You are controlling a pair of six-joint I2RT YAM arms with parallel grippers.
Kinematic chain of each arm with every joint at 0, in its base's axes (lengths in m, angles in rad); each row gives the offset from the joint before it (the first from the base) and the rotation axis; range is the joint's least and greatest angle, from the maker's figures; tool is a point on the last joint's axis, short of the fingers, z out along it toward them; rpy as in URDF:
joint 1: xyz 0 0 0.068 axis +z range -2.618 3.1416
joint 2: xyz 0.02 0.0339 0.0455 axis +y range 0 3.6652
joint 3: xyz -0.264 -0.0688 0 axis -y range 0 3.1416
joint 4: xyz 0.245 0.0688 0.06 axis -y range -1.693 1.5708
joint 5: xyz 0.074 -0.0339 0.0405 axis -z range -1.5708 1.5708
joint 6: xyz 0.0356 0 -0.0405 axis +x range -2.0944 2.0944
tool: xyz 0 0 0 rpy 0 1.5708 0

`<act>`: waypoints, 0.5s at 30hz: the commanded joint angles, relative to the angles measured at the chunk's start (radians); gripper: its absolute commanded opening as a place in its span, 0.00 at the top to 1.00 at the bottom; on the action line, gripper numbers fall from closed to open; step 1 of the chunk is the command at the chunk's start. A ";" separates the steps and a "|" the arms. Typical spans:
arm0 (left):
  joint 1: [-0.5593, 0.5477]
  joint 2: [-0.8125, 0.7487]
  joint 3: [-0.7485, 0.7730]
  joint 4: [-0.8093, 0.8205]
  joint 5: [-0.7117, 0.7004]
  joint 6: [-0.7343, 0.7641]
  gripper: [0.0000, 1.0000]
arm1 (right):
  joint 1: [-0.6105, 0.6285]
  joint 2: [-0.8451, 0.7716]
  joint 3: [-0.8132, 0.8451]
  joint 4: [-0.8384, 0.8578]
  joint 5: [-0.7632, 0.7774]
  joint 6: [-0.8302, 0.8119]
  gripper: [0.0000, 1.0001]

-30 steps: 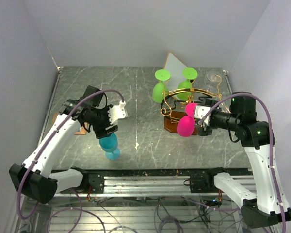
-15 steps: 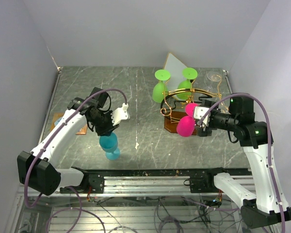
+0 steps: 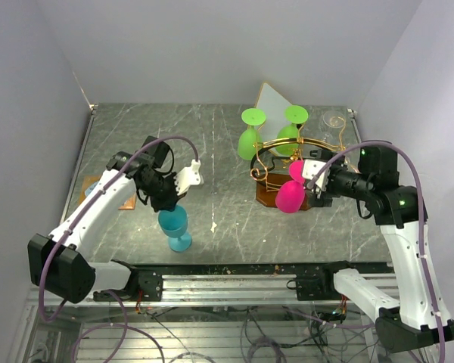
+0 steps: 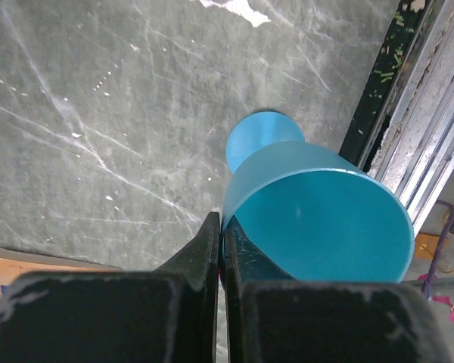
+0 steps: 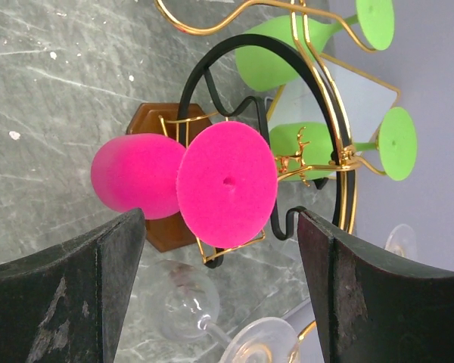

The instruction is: Place the wine glass upside down on the wine glass rack

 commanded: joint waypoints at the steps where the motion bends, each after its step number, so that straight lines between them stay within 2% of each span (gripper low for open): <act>1: -0.005 0.015 0.097 -0.015 0.076 -0.020 0.93 | -0.007 0.006 0.051 -0.001 -0.011 0.015 0.19; 8: -0.005 0.024 0.245 -0.048 0.175 -0.045 0.93 | -0.012 0.029 0.127 -0.072 -0.180 0.000 0.19; 15: -0.005 -0.008 0.391 0.039 0.309 -0.124 0.93 | -0.014 0.072 0.179 -0.119 -0.368 -0.024 0.19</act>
